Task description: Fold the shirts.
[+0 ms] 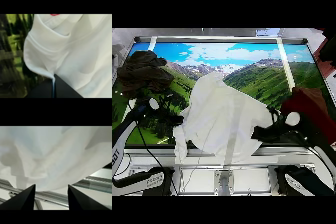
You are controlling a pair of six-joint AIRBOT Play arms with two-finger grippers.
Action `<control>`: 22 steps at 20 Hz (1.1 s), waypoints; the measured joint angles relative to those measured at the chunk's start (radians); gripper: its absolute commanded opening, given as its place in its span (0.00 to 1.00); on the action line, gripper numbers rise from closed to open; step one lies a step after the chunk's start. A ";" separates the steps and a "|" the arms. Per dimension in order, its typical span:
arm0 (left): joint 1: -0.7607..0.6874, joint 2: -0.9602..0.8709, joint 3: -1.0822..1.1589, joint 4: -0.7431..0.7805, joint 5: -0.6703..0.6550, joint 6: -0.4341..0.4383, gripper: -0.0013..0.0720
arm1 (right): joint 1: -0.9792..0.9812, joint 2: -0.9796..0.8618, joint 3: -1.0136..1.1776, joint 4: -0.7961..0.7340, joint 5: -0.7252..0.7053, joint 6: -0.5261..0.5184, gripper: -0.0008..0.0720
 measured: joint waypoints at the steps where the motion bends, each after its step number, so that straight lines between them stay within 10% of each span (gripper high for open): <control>1: 0.000 0.000 0.000 0.000 -0.003 0.000 0.04 | 0.024 0.000 -0.032 0.021 -0.021 0.013 0.62; 18: 0.000 0.000 0.000 -0.015 -0.028 0.000 0.04 | 0.210 -0.012 -0.245 0.197 -0.247 0.141 0.62; 22: 0.000 0.000 0.000 -0.016 -0.029 0.001 0.04 | 0.217 -0.038 -0.253 0.229 -0.321 0.144 0.25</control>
